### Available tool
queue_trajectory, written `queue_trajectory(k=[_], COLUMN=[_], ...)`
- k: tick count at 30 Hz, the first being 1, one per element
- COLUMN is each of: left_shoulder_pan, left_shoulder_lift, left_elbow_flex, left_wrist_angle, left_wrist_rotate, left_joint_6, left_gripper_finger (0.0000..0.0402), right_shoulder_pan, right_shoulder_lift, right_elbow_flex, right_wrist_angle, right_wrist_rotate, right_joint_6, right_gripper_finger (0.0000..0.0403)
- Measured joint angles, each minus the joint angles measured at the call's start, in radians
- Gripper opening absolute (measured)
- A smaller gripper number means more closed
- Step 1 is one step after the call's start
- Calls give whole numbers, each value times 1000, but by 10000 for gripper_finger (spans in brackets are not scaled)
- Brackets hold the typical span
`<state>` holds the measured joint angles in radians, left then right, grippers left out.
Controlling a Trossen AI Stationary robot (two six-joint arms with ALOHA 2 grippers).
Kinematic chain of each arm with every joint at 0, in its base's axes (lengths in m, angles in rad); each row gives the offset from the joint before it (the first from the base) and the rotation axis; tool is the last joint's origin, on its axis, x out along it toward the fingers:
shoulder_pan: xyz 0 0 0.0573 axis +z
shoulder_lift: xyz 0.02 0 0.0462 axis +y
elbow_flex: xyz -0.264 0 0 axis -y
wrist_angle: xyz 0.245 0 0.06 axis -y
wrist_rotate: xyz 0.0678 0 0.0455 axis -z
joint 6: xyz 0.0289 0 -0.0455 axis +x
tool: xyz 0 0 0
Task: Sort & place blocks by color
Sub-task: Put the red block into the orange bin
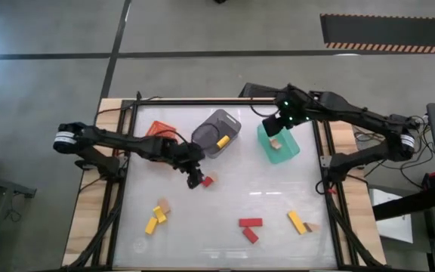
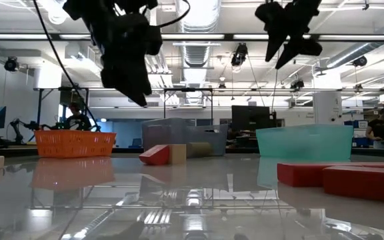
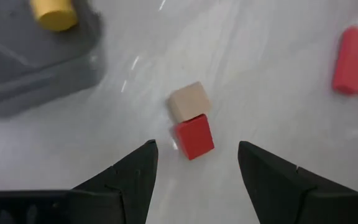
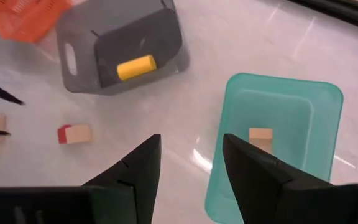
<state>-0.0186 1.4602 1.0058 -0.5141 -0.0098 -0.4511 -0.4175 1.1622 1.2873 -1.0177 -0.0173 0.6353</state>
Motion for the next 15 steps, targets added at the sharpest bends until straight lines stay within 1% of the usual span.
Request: queue_trajectory(k=[3,6,12,15], left_shoulder_pan=[-18,-30,-40,-40], left_shoulder_lift=[49,103,191,212], left_elbow_flex=[0,0,0,0], left_wrist_angle=[39,84,148,141], left_wrist_rotate=[-1,-3,-6,-8], left_joint_6=[63,72,10,-36], left_gripper_finger=[208,208,208,208], right_shoulder_pan=[45,84,132,146], right_shoulder_lift=[-21,-27,-14,-2], right_elbow_flex=[0,0,0,0], right_wrist_angle=[2,2,5,6], right_wrist_rotate=[50,87,114,124], right_joint_6=[25,53,67,76], right_gripper_finger=[156,150,146,148])
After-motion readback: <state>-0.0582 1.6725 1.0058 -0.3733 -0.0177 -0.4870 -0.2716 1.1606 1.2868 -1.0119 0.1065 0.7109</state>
